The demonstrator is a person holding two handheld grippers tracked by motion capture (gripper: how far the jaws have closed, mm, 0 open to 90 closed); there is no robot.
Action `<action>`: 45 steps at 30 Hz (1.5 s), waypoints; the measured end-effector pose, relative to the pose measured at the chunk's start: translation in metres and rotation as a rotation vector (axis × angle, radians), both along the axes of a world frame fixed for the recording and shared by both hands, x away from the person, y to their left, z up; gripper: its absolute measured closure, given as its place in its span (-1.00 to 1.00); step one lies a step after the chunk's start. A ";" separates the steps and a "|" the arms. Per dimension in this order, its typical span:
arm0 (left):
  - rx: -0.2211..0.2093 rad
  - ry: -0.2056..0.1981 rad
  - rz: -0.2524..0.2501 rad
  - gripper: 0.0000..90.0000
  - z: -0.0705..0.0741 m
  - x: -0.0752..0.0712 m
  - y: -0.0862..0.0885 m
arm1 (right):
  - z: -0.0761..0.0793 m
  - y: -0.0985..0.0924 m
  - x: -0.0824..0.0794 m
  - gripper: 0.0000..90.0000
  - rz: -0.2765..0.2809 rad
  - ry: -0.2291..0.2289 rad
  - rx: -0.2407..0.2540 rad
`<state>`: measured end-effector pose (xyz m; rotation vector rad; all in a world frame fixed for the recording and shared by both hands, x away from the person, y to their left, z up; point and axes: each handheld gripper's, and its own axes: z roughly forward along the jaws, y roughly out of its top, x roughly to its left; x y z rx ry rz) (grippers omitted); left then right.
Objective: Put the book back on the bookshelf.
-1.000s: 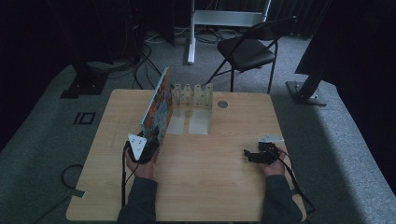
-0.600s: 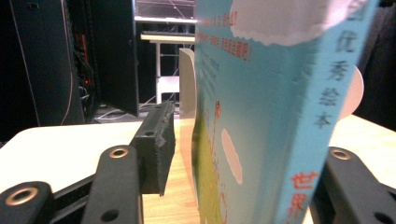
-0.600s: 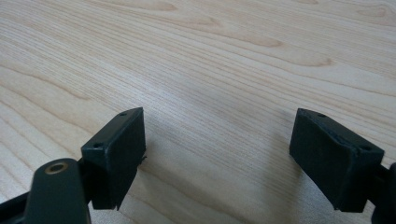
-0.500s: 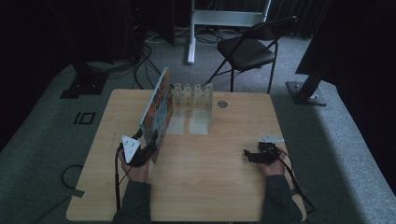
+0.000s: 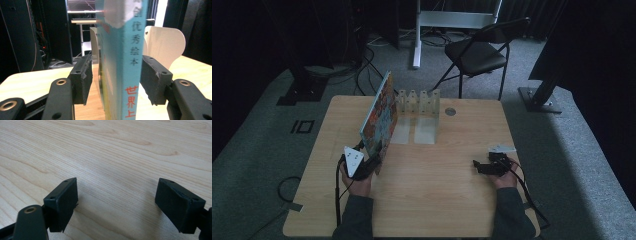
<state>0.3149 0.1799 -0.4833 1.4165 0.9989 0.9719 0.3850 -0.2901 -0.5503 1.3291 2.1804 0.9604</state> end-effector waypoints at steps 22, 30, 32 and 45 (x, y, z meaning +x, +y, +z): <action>0.130 -0.031 0.095 0.67 0.000 -0.002 -0.004 | 0.000 0.000 0.000 -0.59 0.000 0.000 0.000; 0.134 -0.033 0.095 0.66 0.000 -0.001 -0.002 | 0.000 0.000 0.000 -0.59 0.000 0.000 0.000; 0.136 -0.032 0.097 0.65 0.000 -0.001 -0.002 | 0.000 0.000 0.000 -0.59 0.000 0.000 0.000; 0.081 -0.007 0.064 0.05 -0.001 -0.002 0.001 | 0.000 0.000 0.000 -0.59 0.000 0.000 0.000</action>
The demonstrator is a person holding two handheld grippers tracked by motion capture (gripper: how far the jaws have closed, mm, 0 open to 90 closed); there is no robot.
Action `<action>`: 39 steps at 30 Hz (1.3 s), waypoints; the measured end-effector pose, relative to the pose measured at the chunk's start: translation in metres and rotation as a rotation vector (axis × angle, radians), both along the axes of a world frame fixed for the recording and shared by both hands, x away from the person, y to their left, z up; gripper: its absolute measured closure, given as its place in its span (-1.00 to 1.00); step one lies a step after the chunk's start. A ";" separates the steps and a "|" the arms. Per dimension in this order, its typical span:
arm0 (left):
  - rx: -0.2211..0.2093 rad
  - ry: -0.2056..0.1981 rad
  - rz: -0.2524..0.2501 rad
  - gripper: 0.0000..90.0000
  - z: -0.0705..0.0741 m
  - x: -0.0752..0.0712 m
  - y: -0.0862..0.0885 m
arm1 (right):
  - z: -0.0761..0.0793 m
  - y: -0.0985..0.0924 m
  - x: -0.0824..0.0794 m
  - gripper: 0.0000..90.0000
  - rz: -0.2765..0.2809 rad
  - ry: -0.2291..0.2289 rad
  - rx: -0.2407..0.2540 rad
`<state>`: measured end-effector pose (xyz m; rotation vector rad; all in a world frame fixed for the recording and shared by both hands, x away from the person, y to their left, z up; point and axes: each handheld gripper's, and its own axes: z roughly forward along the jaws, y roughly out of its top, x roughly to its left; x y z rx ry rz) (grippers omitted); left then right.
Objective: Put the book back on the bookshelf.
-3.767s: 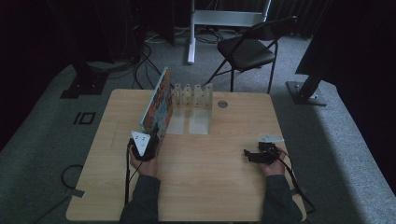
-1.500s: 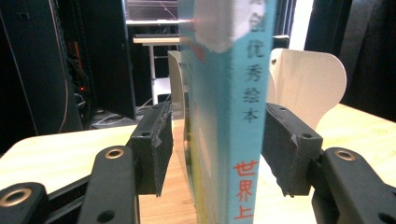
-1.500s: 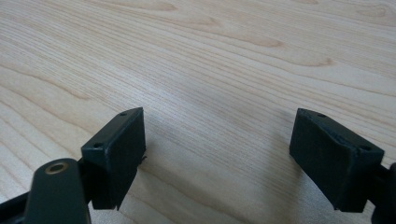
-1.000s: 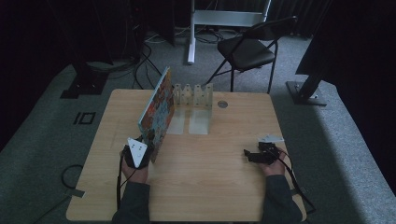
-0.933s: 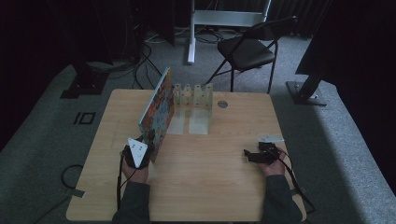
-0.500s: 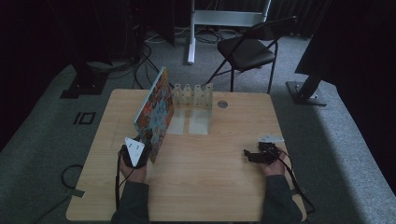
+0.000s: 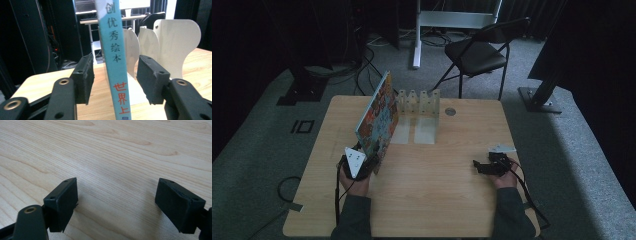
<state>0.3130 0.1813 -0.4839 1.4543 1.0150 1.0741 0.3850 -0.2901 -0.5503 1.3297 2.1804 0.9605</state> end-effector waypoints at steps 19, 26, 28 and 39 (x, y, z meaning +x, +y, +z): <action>-0.095 0.048 -0.112 -0.15 0.002 -0.013 0.025 | 0.000 0.000 0.000 -0.59 0.000 0.000 0.000; -0.080 0.084 -0.141 -0.15 0.000 -0.023 0.032 | 0.000 0.000 0.000 -0.59 0.000 0.000 0.000; -0.071 0.095 -0.146 -0.15 -0.001 -0.025 0.035 | 0.000 0.000 0.000 -0.59 0.000 0.000 -0.001; -0.035 0.140 -0.220 -0.14 -0.006 -0.036 0.044 | 0.000 0.000 0.000 -0.59 0.000 0.000 0.000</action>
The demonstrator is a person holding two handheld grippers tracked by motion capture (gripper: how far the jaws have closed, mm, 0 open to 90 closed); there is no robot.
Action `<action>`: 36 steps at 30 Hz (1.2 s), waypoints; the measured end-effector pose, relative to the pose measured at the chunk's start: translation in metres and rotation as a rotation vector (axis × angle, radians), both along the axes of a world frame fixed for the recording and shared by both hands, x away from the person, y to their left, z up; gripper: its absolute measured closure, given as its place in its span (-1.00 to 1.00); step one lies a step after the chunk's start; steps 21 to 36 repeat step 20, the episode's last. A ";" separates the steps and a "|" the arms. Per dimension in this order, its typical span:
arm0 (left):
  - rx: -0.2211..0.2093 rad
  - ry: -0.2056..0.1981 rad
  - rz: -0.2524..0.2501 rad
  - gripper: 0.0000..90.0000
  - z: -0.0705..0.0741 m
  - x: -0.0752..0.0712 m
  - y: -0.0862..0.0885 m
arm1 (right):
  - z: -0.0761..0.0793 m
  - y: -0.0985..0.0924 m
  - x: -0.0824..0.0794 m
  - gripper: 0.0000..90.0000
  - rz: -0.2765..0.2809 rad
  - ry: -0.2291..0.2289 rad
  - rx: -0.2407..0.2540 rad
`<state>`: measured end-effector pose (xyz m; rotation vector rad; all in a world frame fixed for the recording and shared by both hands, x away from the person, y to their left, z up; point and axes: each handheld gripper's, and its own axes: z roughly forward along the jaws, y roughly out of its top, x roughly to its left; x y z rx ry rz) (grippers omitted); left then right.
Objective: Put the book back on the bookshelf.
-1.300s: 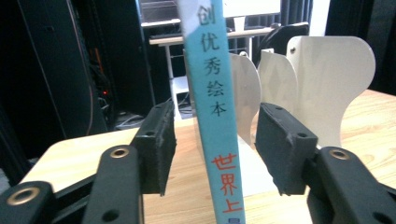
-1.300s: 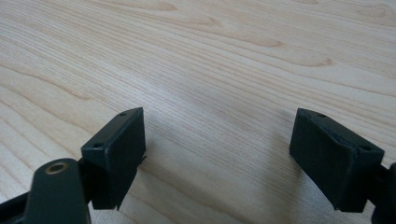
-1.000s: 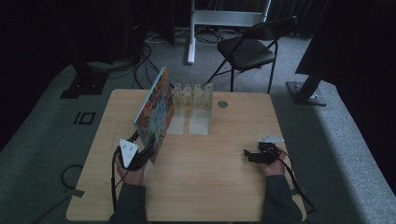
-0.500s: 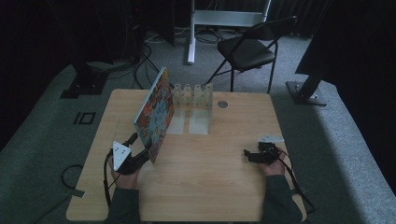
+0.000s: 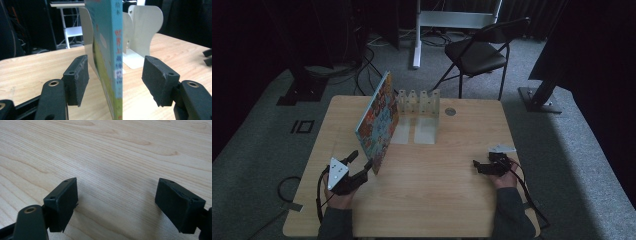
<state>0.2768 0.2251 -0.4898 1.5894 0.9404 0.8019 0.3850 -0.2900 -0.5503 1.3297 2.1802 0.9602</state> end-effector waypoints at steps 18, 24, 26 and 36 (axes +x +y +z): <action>0.002 0.068 -0.030 -0.11 -0.013 -0.002 0.010 | 0.000 0.000 0.000 -0.59 0.001 0.000 0.000; 0.006 0.072 -0.034 -0.10 -0.013 -0.002 0.011 | 0.000 0.000 0.000 -0.59 0.001 0.000 0.000; 0.006 0.072 -0.034 -0.10 -0.013 -0.002 0.011 | 0.000 0.000 0.000 -0.59 0.001 0.000 0.000; 0.006 0.072 -0.034 -0.10 -0.013 -0.002 0.011 | 0.000 0.000 0.000 -0.59 0.001 0.000 0.000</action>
